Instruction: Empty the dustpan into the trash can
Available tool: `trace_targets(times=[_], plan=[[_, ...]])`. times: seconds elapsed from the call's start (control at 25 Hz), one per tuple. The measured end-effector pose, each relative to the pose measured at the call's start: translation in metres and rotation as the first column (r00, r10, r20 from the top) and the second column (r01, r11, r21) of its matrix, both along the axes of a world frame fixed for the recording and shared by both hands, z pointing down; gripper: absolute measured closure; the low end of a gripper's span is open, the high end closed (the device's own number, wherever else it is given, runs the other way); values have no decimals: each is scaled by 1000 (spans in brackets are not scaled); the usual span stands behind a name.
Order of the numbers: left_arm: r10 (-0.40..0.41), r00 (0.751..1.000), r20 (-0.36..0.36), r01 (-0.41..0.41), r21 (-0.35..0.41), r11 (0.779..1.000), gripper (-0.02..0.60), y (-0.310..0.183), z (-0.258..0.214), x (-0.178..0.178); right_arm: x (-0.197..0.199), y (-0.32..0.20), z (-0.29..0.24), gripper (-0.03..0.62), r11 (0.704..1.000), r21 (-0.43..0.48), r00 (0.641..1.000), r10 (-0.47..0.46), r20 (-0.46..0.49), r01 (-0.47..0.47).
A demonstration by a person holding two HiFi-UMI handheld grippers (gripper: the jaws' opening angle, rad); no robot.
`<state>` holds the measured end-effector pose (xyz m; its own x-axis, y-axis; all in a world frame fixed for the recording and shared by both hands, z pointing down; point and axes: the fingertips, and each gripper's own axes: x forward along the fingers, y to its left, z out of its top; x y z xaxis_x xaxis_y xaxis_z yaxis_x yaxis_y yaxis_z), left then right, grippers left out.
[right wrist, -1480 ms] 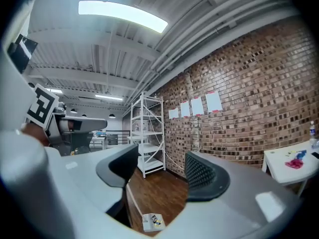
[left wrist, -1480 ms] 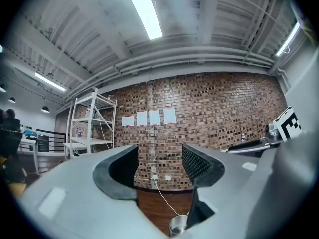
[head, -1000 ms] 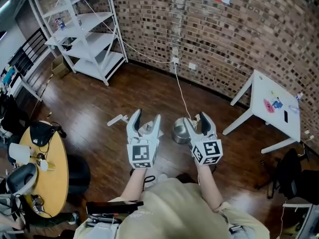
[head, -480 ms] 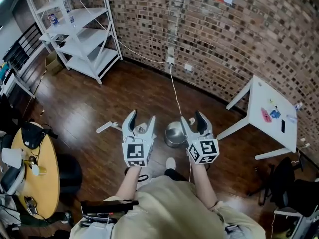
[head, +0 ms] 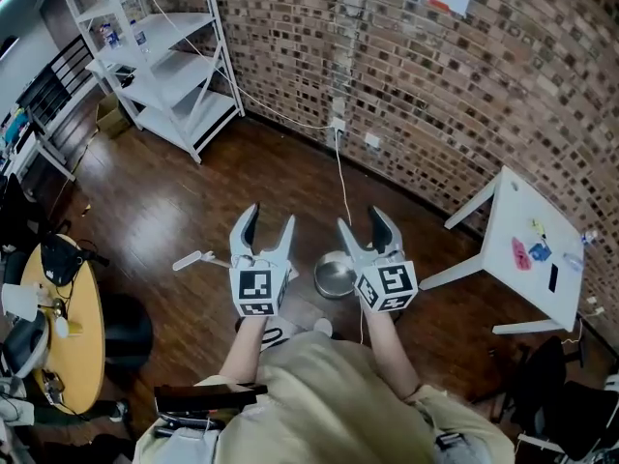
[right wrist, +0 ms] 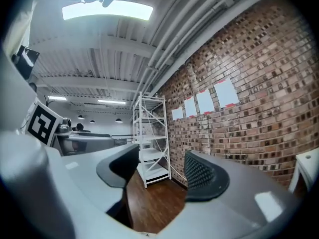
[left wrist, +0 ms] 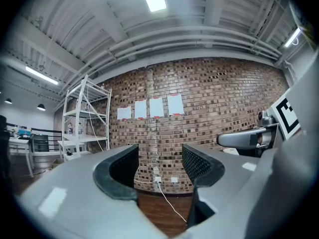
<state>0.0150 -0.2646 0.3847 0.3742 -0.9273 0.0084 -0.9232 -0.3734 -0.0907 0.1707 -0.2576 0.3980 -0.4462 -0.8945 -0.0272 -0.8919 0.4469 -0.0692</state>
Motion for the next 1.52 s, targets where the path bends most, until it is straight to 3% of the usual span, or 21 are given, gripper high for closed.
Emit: trace_targets(times=[0.16,0.44,0.68,1.16,1.52], plan=[[-24,999,22,25,-28,999,327,-15,12,4,6,-18,19,326,999,-31,999,-30,19,30],[43,998,41,-41,-46,998,327,-47,23,30,8,-52,25,341,999,-33,999,-42,30,43],[92,994,62,-84,-123,989,301,-68,34,11,-11,-71,26,329,997,-36,998,-60,35,61],[-39,997,63,46,-119,992,307,-78,36,-103,-110,-100,26,326,986,-36,986,-165,28,166],[-148,987,63,155,-119,981,307,-64,28,-196,-177,-100,23,326,967,-43,968,-249,17,250]])
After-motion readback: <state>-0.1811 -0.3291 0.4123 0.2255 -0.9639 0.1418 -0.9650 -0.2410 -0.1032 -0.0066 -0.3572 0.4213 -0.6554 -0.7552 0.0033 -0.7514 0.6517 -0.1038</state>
